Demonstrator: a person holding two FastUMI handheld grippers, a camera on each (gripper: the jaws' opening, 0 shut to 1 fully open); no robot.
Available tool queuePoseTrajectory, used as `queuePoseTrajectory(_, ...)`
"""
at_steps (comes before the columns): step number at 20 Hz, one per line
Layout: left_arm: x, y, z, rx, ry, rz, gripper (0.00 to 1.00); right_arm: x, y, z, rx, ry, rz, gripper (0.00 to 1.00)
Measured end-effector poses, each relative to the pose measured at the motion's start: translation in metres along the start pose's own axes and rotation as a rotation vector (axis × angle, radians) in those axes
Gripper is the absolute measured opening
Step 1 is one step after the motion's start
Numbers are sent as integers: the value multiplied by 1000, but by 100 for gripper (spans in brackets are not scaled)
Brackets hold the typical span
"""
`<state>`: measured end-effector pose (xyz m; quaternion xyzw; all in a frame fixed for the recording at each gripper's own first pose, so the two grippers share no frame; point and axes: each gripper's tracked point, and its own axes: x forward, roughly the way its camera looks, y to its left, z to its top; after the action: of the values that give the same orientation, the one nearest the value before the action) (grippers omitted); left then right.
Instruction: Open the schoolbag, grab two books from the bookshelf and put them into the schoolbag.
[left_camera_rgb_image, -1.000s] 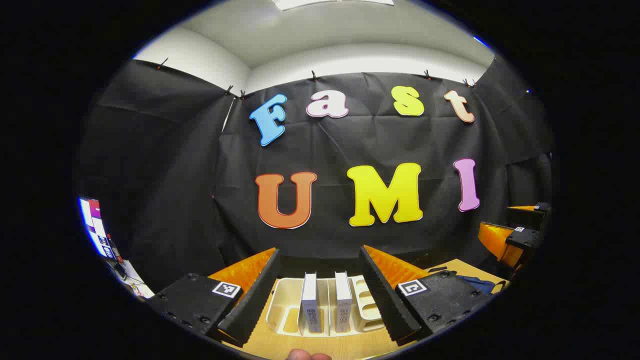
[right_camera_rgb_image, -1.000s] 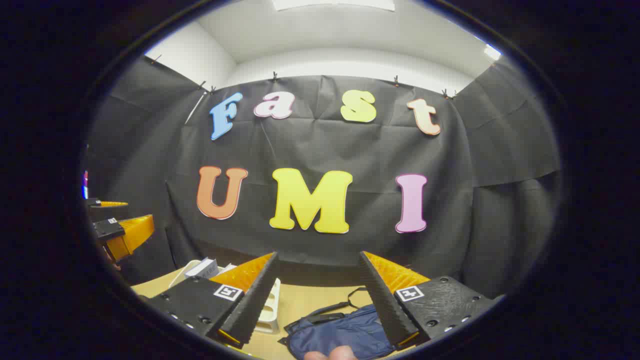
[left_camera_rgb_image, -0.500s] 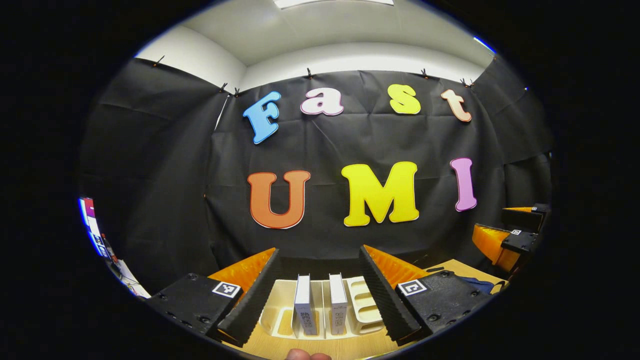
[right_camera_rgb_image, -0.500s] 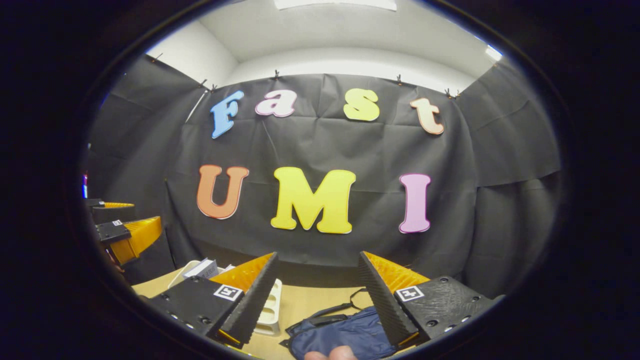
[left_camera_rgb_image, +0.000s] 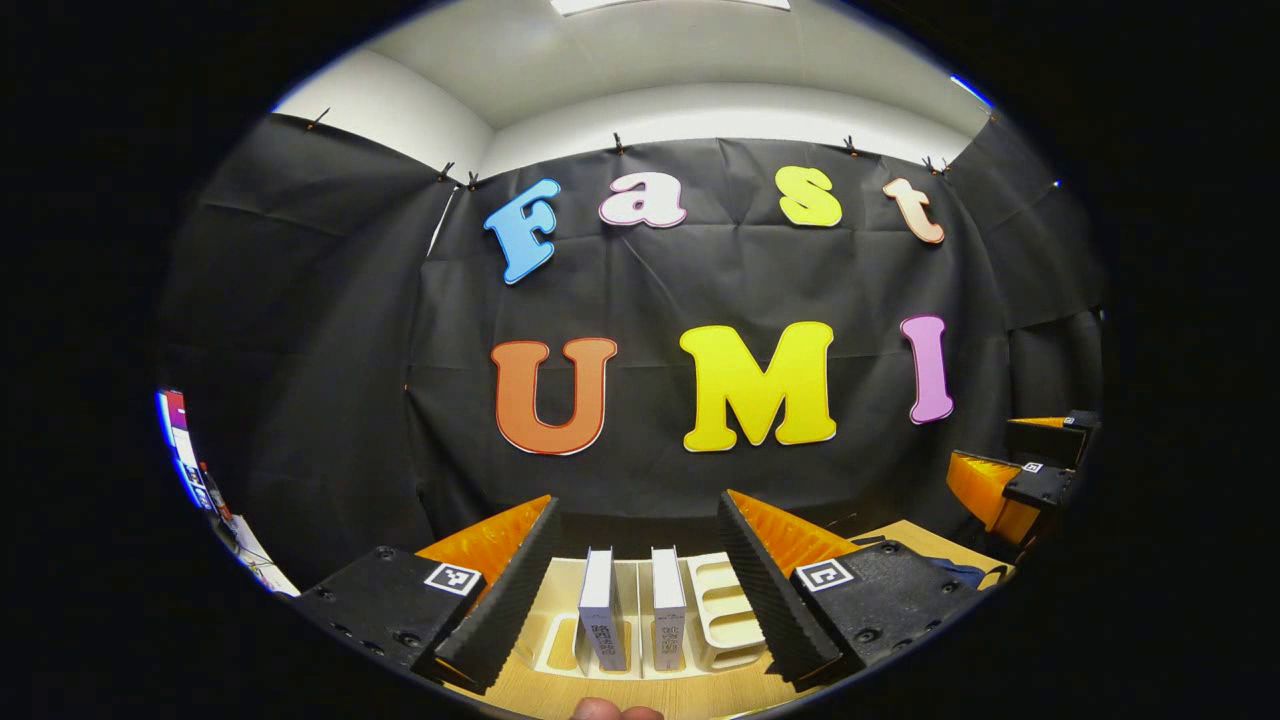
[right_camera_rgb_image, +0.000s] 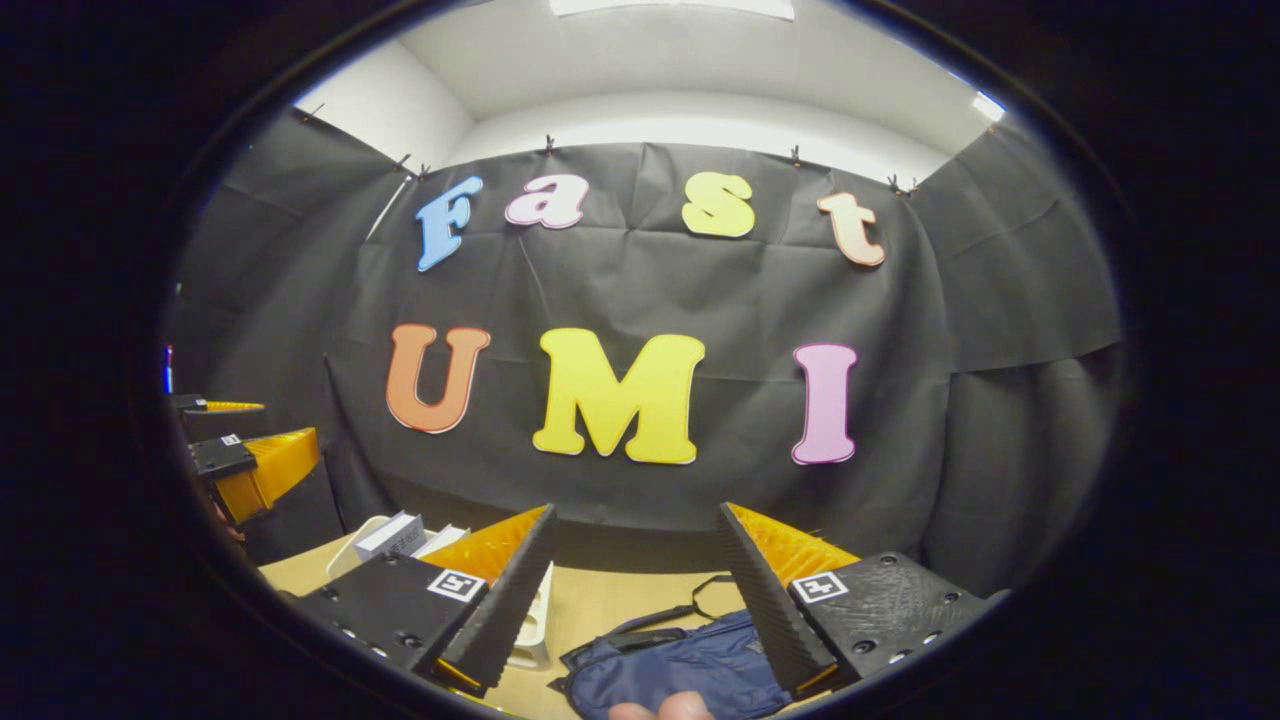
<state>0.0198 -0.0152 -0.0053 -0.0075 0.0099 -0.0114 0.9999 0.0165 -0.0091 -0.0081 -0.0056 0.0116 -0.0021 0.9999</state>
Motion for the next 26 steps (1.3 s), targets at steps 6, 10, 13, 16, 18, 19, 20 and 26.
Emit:
queuePoseTrajectory(6, -3, 1, -4, 0, 11, 5, 98, 0, 4, -18, -16, 43, 16, 95)
queuePoseTrajectory(10, -5, 2, -6, -3, 13, 11, 98, -1, 12, -48, -45, 92, 33, 95)
queuePoseTrajectory(13, -6, 3, -5, 0, 11, 9, 98, -3, 23, -93, -79, 161, 56, 95)
queuePoseTrajectory(16, -6, 4, -5, 3, 12, 8, 98, -5, 33, -164, -134, 287, 77, 96)
queuePoseTrajectory(18, -7, 7, -6, 7, 16, 11, 98, -8, 38, -211, -158, 377, 87, 99)
queuePoseTrajectory(19, -8, 10, -6, 9, 19, 13, 98, -8, 40, -233, -172, 418, 87, 96)
queuePoseTrajectory(20, -8, 12, -8, 11, 23, 18, 98, -8, 42, -254, -190, 458, 92, 96)
queuePoseTrajectory(26, -13, 24, -17, 20, 54, 37, 98, -15, 56, -357, -286, 669, 124, 96)
